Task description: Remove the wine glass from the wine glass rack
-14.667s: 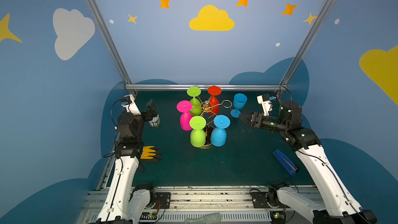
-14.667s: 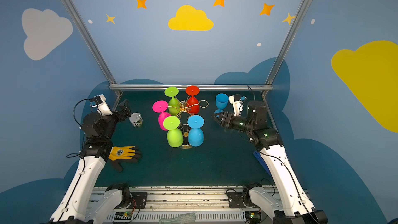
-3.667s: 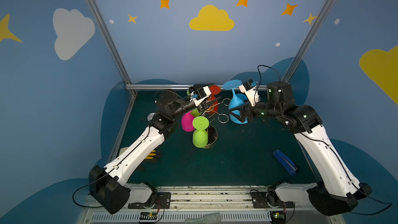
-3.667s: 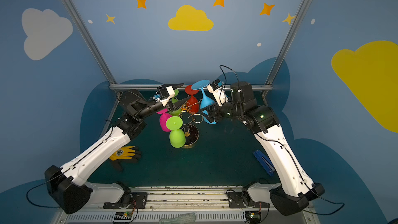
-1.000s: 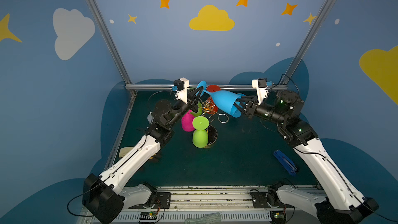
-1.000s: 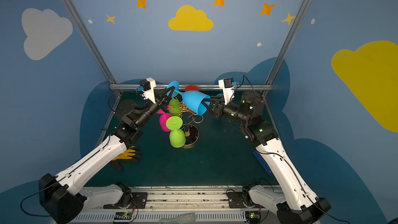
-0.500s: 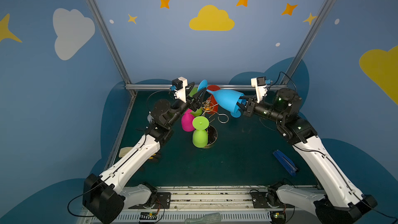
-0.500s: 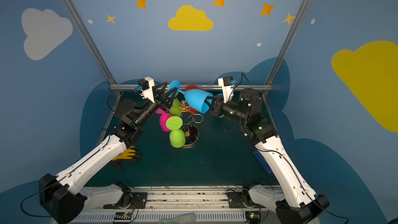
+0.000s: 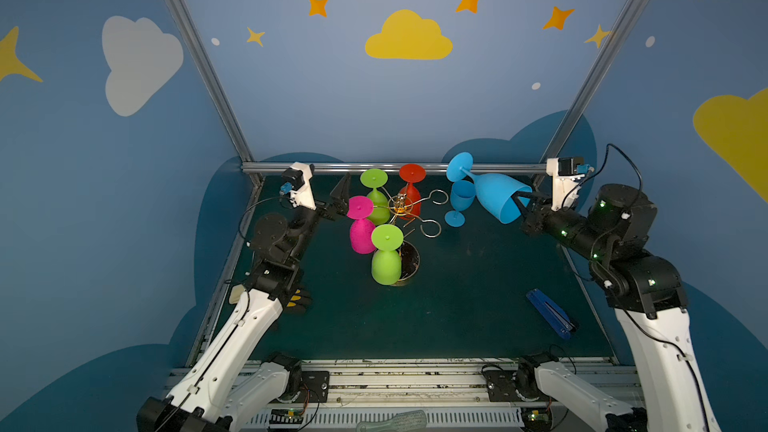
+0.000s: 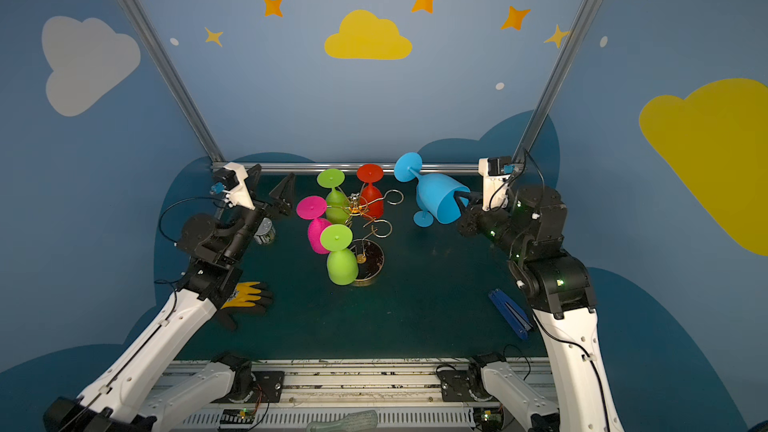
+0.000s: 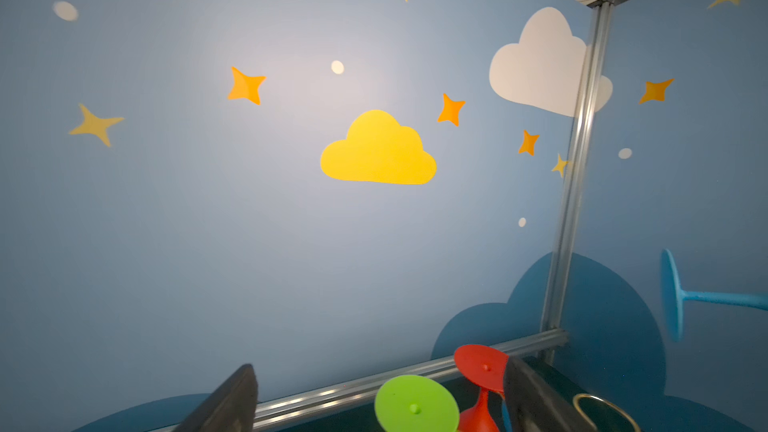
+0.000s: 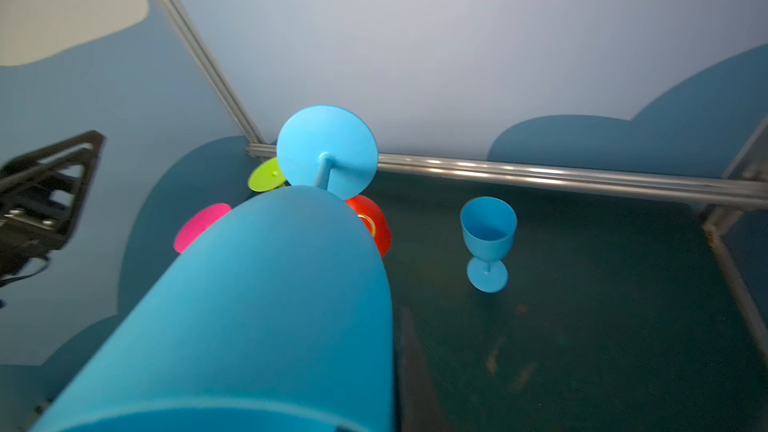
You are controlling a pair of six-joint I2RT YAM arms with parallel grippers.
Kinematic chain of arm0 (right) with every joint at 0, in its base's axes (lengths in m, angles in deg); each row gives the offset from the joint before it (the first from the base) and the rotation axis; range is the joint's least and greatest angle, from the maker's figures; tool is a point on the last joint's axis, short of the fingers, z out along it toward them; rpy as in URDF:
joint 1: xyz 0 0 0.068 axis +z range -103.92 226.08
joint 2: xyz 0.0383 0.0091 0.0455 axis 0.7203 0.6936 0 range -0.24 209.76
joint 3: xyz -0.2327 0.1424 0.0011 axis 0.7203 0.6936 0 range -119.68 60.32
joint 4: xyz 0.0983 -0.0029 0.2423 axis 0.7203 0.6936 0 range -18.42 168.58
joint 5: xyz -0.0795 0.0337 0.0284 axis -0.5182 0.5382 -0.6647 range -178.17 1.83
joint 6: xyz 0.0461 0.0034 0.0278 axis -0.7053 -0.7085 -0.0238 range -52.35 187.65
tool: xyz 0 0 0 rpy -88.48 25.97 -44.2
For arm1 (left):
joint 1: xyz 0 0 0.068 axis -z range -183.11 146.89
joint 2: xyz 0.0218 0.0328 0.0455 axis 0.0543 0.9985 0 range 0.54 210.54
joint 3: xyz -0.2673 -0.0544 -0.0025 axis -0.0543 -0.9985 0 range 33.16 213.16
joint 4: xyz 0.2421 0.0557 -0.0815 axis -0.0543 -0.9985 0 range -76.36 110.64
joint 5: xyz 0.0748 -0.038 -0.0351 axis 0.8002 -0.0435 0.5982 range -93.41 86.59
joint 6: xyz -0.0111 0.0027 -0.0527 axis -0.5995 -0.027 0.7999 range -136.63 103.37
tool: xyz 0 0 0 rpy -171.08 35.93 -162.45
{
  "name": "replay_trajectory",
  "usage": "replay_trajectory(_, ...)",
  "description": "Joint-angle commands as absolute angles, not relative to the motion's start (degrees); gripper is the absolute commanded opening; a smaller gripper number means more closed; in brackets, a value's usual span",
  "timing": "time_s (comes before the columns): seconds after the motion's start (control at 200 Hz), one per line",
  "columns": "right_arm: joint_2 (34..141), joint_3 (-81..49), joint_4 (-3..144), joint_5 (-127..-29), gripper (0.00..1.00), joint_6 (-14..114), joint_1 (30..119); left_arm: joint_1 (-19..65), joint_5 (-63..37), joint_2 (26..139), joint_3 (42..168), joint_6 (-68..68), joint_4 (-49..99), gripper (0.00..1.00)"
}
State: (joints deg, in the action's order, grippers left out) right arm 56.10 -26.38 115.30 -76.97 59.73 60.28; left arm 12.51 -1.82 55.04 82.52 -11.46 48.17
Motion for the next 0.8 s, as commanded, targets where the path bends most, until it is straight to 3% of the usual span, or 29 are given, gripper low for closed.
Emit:
replay_trajectory(0.0,58.51,-28.15,130.82,-83.76,0.00,65.10,59.69,9.29,0.16,52.99,78.73,-14.58,47.85,0.92)
replay_trajectory(0.34,70.70,-18.83,135.02,-95.14,0.00,66.51,59.27,2.63,-1.48,53.39,71.66,-12.90,49.46,0.92)
replay_trajectory(0.646,90.09,-32.39,139.78,-107.64,0.00,66.40,58.57,2.09,1.01,51.22,69.46,-13.03,47.78,0.92)
replay_trajectory(0.796,95.58,-36.69,139.29,-105.09,0.00,65.55,56.85,2.17,2.90,50.29,68.23,-13.32,48.44,0.92)
